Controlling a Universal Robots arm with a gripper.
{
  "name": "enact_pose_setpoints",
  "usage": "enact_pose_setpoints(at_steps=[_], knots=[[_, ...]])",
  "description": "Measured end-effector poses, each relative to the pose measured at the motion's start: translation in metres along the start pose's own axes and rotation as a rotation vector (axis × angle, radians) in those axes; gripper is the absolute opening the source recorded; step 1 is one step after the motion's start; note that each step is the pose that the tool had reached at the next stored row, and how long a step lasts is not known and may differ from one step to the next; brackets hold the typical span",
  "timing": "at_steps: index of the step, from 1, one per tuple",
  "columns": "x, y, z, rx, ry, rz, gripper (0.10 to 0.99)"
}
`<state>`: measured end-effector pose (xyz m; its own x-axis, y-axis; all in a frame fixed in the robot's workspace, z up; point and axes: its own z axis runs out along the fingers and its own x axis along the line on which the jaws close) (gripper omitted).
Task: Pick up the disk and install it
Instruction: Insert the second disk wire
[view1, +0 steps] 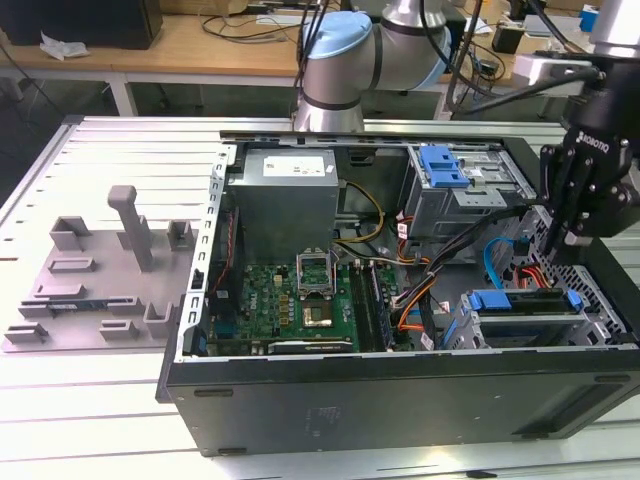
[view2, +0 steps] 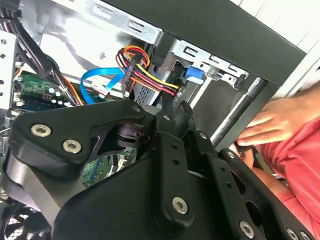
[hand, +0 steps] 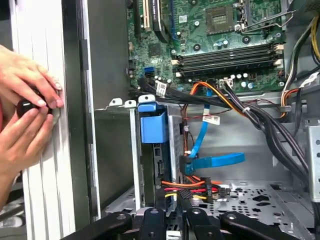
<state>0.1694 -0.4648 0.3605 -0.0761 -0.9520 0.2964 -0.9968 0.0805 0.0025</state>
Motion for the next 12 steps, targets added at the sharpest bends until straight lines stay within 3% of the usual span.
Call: enact_pose_setpoints(at_steps=[3, 5, 9, 12], knots=[[-0.0116, 0.0010, -0.0036, 0.002, 0.0099, -0.003, 0.235], [-0.0218, 0.0027, -0.0068, 0.004, 0.0263, -0.005, 0.235], [-0.0300, 0.0069, -0.0095, 0.007, 0.0493, -0.009, 0.235], [-0.0295, 0.0146, -0.0095, 0.011, 0.0501, -0.009, 0.235]])
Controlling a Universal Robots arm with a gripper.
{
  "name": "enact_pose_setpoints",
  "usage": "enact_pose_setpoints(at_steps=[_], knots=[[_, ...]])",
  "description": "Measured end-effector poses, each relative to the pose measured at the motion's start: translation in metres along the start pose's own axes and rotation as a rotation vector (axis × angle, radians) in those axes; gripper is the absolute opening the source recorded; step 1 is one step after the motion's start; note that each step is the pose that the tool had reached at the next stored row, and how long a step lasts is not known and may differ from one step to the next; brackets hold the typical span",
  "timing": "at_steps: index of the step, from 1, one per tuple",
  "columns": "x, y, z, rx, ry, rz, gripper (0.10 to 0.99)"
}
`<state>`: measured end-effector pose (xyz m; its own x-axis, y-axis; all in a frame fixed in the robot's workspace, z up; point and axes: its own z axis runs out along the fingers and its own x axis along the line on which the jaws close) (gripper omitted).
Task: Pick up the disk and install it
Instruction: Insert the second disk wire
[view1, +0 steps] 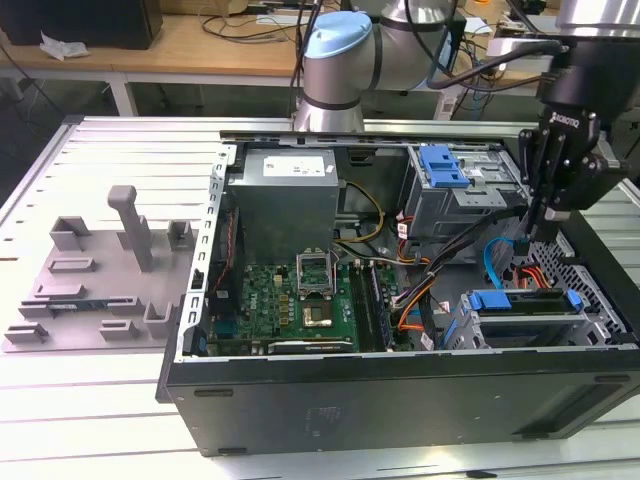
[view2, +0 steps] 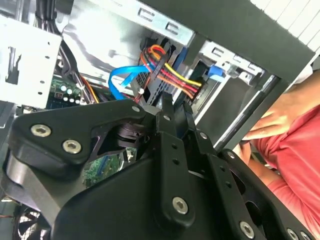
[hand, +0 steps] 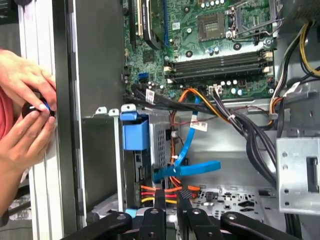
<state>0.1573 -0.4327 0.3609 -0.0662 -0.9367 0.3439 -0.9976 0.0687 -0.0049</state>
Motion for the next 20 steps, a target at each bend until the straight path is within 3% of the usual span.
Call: enact_pose_setpoints(at_steps=[13, 15, 18, 20], knots=[[0.0048, -0.0025, -0.0034, 0.005, -0.0003, -0.005, 0.235], [0.0051, 0.0005, -0.0034, 0.011, -0.0007, -0.003, 0.310], [0.0056, 0.0070, -0.0032, 0.021, -0.0019, 0.000, 0.310], [0.0059, 0.0083, -0.0032, 0.021, -0.0018, 0.003, 0.310]])
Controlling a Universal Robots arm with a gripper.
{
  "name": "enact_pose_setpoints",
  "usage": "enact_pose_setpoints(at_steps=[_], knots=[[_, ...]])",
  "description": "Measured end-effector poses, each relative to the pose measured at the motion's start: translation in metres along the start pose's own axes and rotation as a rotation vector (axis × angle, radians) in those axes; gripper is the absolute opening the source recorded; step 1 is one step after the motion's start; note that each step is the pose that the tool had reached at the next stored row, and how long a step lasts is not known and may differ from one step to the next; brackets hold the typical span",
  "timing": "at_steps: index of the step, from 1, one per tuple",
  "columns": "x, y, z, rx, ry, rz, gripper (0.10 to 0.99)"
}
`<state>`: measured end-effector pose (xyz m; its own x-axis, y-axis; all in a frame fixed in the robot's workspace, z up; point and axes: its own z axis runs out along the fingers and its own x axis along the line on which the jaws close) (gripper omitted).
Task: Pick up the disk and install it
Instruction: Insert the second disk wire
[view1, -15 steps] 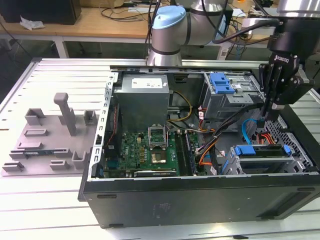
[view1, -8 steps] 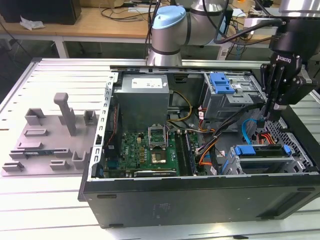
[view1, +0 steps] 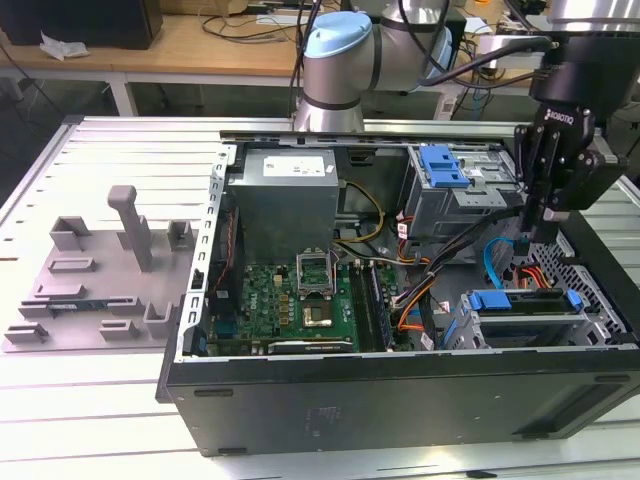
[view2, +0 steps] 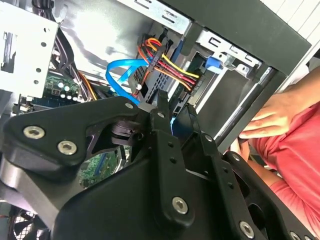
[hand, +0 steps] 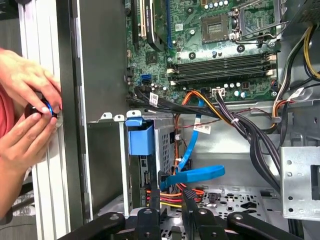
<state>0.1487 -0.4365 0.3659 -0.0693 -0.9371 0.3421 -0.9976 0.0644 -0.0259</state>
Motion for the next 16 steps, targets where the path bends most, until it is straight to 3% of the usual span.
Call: enact_pose_setpoints(at_steps=[10, 12, 16], knots=[[0.0030, 0.0007, 0.0016, -0.009, -0.0009, 0.023, 0.310], [0.0052, 0.0083, 0.0029, -0.008, -0.0028, 0.024, 0.310], [0.0064, 0.0109, 0.0045, -0.008, -0.0059, 0.021, 0.310]])
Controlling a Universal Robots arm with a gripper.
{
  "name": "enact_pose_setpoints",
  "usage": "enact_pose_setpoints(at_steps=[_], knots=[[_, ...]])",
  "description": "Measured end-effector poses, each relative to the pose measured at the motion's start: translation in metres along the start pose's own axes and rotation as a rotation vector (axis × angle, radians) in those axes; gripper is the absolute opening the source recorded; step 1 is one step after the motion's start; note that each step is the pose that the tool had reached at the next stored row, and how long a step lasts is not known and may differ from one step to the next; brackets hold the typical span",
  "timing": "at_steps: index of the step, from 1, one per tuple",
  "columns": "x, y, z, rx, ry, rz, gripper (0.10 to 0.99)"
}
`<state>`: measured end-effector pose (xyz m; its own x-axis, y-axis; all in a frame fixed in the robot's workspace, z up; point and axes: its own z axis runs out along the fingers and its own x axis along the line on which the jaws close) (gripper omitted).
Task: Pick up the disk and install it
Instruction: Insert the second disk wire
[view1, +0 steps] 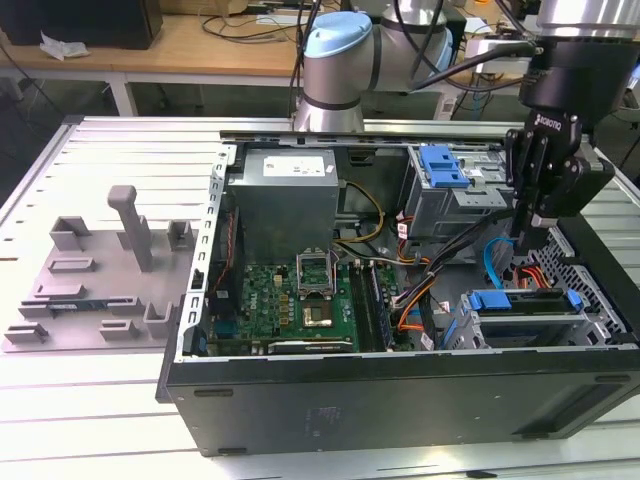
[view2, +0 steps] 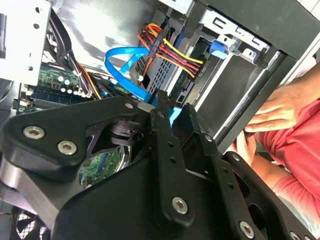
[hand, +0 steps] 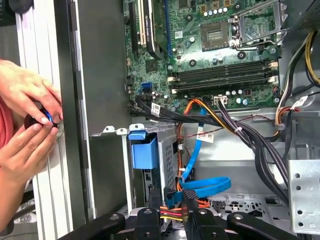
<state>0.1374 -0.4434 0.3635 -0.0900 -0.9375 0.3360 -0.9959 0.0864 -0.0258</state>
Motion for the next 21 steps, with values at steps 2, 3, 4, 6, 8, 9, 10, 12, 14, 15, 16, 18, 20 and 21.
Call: enact_pose_setpoints(at_steps=[2, 3, 4, 6, 8, 9, 10, 12, 14, 15, 16, 18, 20, 21], knots=[[0.0001, 0.0001, 0.0007, 0.005, -0.0001, -0.015, 0.310], [0.0001, 0.0012, 0.0010, 0.011, -0.0008, -0.031, 0.310], [0.0003, 0.0028, 0.0011, 0.011, -0.0008, -0.032, 0.310], [0.0003, 0.0030, 0.0011, 0.011, -0.0008, -0.032, 0.310], [0.0003, 0.0030, 0.0010, 0.011, -0.0008, -0.031, 0.310], [0.0003, 0.0031, 0.0011, 0.011, -0.0008, -0.031, 0.310], [0.0003, 0.0031, 0.0010, 0.011, -0.0007, -0.031, 0.310], [0.0003, 0.0037, 0.0012, 0.010, -0.0009, -0.029, 0.310], [0.0004, 0.0047, 0.0012, 0.010, -0.0007, -0.027, 0.310], [0.0004, 0.0048, 0.0013, 0.010, -0.0007, -0.027, 0.310], [0.0004, 0.0048, 0.0014, 0.009, -0.0005, -0.026, 0.310], [0.0005, 0.0049, 0.0020, 0.008, -0.0005, -0.025, 0.231], [0.0006, 0.0049, 0.0024, 0.008, -0.0005, -0.025, 0.165], [0.0007, 0.0049, 0.0026, 0.008, -0.0005, -0.025, 0.165]])
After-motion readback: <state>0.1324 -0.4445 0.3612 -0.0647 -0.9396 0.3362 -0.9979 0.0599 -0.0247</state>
